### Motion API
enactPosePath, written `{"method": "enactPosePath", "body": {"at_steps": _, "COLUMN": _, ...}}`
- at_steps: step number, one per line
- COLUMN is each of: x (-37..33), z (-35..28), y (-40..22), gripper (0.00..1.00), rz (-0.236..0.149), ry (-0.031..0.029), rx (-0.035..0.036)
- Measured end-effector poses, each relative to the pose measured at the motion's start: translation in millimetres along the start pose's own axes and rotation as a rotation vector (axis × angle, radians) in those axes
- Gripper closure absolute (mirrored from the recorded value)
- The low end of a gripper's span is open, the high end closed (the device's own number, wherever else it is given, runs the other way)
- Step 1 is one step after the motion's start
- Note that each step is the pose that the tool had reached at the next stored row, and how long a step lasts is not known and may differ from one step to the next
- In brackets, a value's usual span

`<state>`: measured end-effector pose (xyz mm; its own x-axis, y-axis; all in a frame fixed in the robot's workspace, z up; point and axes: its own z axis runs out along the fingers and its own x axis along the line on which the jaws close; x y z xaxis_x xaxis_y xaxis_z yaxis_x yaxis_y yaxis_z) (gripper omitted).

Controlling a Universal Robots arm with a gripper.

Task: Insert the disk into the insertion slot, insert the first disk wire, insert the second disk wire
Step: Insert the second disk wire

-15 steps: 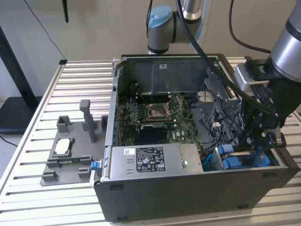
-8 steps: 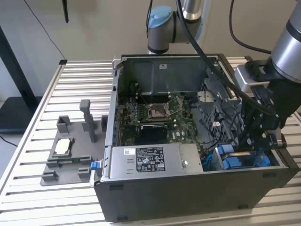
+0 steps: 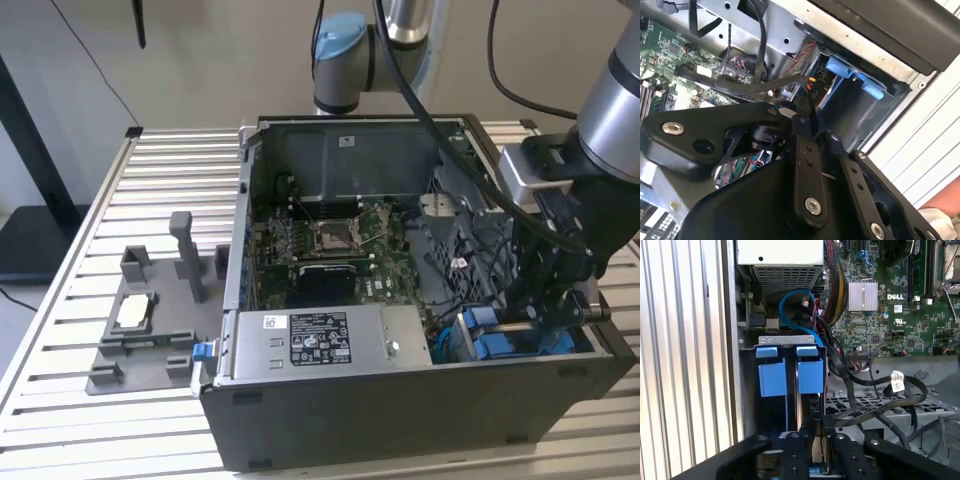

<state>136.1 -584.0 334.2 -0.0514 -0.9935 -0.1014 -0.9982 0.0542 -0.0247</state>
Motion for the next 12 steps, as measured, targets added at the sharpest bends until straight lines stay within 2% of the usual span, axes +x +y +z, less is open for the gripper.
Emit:
{"method": "enactPosePath", "body": {"at_steps": 1, "x": 0.0, "z": 0.0, "y": 0.0, "gripper": 0.76, "rz": 0.0, "ry": 0.0001, "rx": 0.0}}
{"method": "enactPosePath", "body": {"at_steps": 4, "x": -0.1, "z": -1.0, "y": 0.0, "gripper": 0.76, "rz": 0.0, "ry": 0.0006, "rx": 0.0}}
{"method": "enactPosePath", "body": {"at_steps": 9, "x": -1.4, "z": -13.4, "y": -0.3, "gripper": 0.76, "rz": 0.0, "ry": 0.0008, "rx": 0.0}}
{"method": "enactPosePath", "body": {"at_steps": 12, "x": -1.5, "z": -15.0, "y": -0.3, "gripper": 0.76, "rz": 0.0, "ry": 0.0004, "rx": 0.0}}
